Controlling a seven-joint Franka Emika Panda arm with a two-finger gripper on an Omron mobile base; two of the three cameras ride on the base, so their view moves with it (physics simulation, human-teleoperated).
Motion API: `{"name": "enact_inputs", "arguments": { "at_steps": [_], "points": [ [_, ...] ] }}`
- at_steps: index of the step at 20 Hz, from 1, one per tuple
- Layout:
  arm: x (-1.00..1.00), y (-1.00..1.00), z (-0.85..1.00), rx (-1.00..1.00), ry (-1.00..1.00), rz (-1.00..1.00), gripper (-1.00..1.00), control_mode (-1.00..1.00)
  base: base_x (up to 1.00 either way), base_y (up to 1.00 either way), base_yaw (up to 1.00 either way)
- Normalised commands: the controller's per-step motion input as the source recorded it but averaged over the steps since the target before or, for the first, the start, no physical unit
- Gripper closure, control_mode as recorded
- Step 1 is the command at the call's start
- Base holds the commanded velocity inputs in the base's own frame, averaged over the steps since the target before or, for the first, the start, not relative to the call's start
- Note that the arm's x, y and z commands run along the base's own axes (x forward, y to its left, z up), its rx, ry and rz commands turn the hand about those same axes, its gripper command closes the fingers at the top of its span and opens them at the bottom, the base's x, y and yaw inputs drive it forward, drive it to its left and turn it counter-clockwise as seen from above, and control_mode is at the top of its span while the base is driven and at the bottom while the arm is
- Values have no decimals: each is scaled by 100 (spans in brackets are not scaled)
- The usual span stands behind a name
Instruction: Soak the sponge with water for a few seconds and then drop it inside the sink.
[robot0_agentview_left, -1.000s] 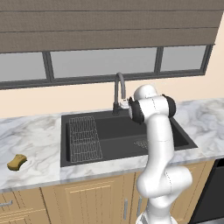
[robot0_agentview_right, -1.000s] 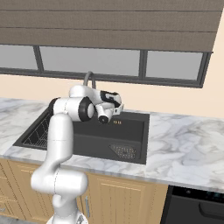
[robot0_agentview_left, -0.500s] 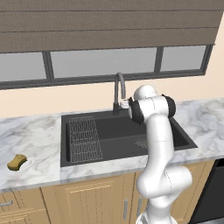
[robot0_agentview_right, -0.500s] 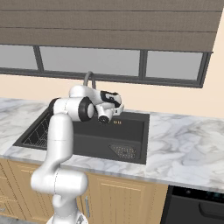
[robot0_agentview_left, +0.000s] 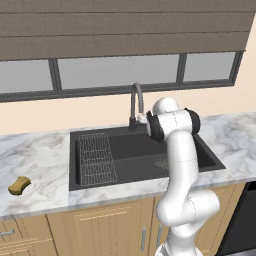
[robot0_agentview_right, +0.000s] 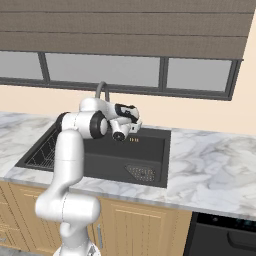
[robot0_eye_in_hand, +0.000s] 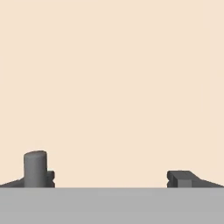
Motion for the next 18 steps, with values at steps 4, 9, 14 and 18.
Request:
{"name": "enact_inputs", "arguments": {
  "at_steps": [4, 9, 14, 18],
  "points": [
    [0, -40, -19, 6, 4, -3, -100, -100, 0, 0, 0],
    [0, -41, -19, 8, 6, -3, -100, -100, 0, 0, 0],
    [0, -38, -19, 7, 7, -3, -100, -100, 0, 0, 0],
    [0, -40, -26, 8, 8, -2, -100, -100, 0, 0, 0]
  ]
}}
